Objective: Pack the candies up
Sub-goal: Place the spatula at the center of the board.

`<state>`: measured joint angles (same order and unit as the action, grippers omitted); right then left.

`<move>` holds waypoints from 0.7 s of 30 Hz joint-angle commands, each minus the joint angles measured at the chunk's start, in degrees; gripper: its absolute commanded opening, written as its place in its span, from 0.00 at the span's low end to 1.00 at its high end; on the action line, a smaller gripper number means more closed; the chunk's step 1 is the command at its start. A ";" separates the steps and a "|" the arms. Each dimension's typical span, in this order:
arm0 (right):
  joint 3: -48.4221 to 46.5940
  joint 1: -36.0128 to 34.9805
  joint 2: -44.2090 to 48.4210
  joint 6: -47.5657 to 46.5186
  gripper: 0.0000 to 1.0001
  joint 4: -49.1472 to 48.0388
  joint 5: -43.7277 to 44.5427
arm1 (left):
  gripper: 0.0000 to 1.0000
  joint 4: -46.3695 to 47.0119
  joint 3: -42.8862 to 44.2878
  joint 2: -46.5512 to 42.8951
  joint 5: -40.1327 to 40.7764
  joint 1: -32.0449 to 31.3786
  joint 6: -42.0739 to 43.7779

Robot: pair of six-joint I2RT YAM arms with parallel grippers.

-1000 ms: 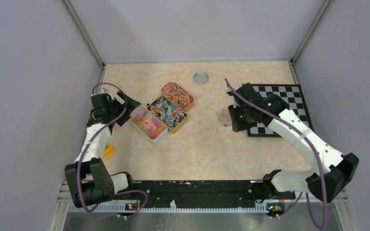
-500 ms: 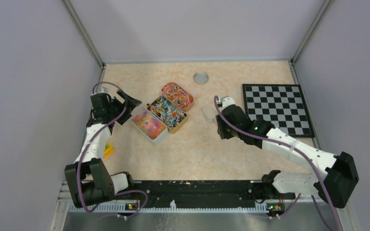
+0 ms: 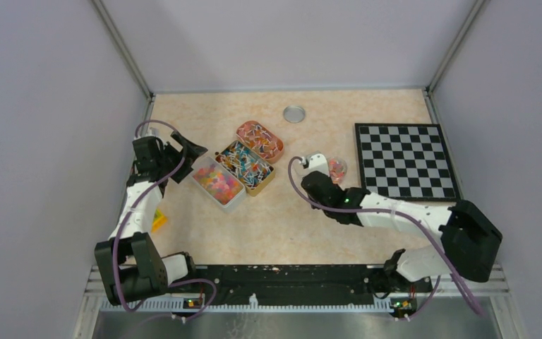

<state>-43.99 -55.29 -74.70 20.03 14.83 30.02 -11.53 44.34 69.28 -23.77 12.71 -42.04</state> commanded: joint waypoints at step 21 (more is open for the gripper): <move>-7.88 -7.40 -20.26 20.99 0.31 -5.97 3.41 | 0.99 2.85 -0.60 -1.46 -0.50 0.03 -0.29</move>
<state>-49.17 -61.73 -94.48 38.24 8.80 32.71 -11.09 44.14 69.25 -23.77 12.71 -42.09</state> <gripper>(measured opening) 0.298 0.987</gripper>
